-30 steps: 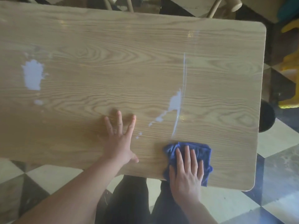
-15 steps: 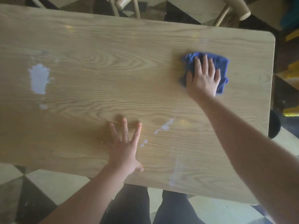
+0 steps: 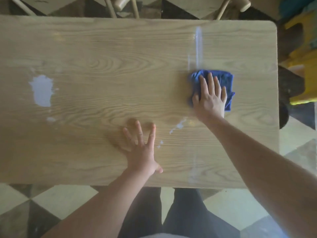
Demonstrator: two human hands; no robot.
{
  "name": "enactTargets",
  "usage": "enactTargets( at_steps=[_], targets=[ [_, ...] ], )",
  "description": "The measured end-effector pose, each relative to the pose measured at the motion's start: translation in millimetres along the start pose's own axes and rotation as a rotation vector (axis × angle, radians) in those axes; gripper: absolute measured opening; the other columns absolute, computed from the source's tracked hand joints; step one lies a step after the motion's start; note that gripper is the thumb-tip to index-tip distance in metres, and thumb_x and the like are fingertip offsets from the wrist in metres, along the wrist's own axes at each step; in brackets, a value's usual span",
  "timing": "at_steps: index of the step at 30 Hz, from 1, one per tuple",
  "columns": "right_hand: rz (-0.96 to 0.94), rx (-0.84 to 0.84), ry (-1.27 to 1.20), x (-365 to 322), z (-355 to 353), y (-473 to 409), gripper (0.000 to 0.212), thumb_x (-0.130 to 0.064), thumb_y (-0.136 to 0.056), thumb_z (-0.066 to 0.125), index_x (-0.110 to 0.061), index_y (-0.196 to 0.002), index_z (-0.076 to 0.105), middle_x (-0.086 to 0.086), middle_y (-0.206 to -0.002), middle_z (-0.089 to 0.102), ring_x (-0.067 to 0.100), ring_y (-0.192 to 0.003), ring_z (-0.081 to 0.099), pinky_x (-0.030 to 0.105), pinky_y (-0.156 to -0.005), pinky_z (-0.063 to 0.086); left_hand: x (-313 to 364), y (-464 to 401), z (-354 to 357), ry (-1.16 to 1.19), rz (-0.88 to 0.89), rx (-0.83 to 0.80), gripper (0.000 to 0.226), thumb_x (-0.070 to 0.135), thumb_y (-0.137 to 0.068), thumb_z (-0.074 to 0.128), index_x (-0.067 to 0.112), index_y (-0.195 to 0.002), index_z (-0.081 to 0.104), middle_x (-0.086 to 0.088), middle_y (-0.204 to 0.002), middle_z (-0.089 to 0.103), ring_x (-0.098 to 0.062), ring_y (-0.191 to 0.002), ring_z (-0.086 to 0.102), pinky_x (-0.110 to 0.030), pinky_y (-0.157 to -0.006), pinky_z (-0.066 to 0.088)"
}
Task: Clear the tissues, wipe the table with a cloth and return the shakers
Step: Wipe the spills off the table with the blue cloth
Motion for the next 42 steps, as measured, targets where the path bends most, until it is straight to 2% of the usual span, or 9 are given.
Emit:
enactTargets(
  at_steps=[9,16,19,23,27,31,35,38,42],
  targets=[
    [-0.008,-0.189,0.115,-11.2,58.2,261.3,0.063,-0.039,-0.093,0.04,-0.026,-0.153,0.027,0.003,-0.163,0.019,0.023,-0.151,0.014,0.051,-0.12,0.015,-2.3,4.9,-2.6,-0.06,0.031,0.041,0.157,0.07,-0.044,0.084,0.041,-0.141,-0.036,-0.01,-0.148,-0.047,-0.051,-0.138,-0.03,-0.073,-0.107,0.015],
    [-0.012,-0.209,0.094,1.0,54.3,261.0,0.067,-0.048,-0.09,0.044,-0.035,-0.153,0.023,-0.006,-0.163,0.013,0.018,-0.151,0.013,0.046,-0.121,0.013,-7.4,6.2,2.4,-0.069,0.073,0.067,0.152,0.077,-0.046,0.078,0.043,-0.141,-0.034,-0.008,-0.149,-0.047,-0.049,-0.139,-0.03,-0.073,-0.105,0.022],
    [0.119,-0.133,0.08,22.1,47.1,248.3,0.065,-0.047,-0.09,0.042,-0.031,-0.152,0.03,-0.002,-0.163,0.021,0.019,-0.151,0.015,0.049,-0.12,0.015,-11.0,5.6,4.1,-0.086,0.089,0.072,0.147,0.078,-0.047,0.076,0.046,-0.141,-0.033,-0.004,-0.149,-0.047,-0.046,-0.14,-0.031,-0.076,-0.104,0.019],
    [0.299,-0.062,0.046,14.6,50.1,235.1,0.065,-0.044,-0.093,0.035,-0.024,-0.154,0.023,0.002,-0.165,0.01,0.023,-0.152,0.006,0.052,-0.121,0.008,-32.5,8.6,-2.5,-0.076,0.122,0.112,0.133,0.069,-0.061,0.077,0.045,-0.147,-0.022,0.004,-0.156,-0.037,-0.035,-0.147,-0.022,-0.073,-0.107,0.024],
    [-0.04,-0.105,0.024,-73.9,72.8,221.6,0.066,-0.043,-0.094,0.042,-0.022,-0.154,0.024,0.008,-0.163,0.015,0.026,-0.152,0.009,0.055,-0.12,0.01,-90.0,28.6,2.9,0.089,-0.043,0.156,0.124,0.068,-0.064,0.075,0.048,-0.149,-0.012,0.001,-0.16,-0.026,-0.039,-0.148,-0.009,-0.062,-0.114,0.022],
    [-0.422,-0.213,-0.015,-185.9,104.3,206.5,0.067,-0.043,-0.092,0.043,-0.025,-0.153,0.025,0.004,-0.164,0.016,0.024,-0.151,0.012,0.055,-0.12,0.012,-125.5,54.5,18.8,0.093,-0.14,0.318,0.113,0.067,-0.061,0.076,0.024,-0.153,0.026,-0.016,-0.161,0.012,-0.042,-0.145,0.017,-0.059,-0.11,0.03],
    [-0.546,-0.238,-0.012,-193.1,107.6,189.6,0.064,-0.044,-0.091,0.045,-0.029,-0.152,0.03,-0.001,-0.162,0.022,0.02,-0.149,0.018,0.05,-0.121,0.012,-145.7,65.4,33.5,0.108,-0.222,0.281,0.121,0.073,-0.058,0.074,0.03,-0.154,0.014,-0.016,-0.161,0.01,-0.041,-0.144,0.02,-0.054,-0.108,0.036],
    [-0.442,-0.177,-0.026,-140.2,87.9,176.9,0.062,-0.046,-0.09,0.046,-0.032,-0.15,0.034,-0.005,-0.161,0.025,0.019,-0.148,0.022,0.049,-0.12,0.014,-146.2,63.5,35.5,0.112,-0.225,0.251,0.122,0.078,-0.059,0.07,0.036,-0.154,0.004,-0.014,-0.163,0.002,-0.041,-0.147,0.011,-0.056,-0.111,0.031],
    [0.0,-0.03,0.015,-10.3,39.4,148.6,0.068,-0.049,-0.087,0.045,-0.033,-0.151,0.028,-0.004,-0.162,0.021,0.02,-0.149,0.016,0.048,-0.119,0.012,-139.4,55.6,28.7,0.085,-0.205,0.231,0.125,0.079,-0.059,0.069,0.038,-0.154,-0.002,-0.013,-0.163,-0.005,-0.038,-0.148,0.004,-0.055,-0.116,0.027]
  ],
)
Point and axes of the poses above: each hand's wrist, its own y-axis away from the middle knuckle, its own z-axis out of the palm, x = y × z, the point moved 5 cm from there along -y, towards the middle knuckle
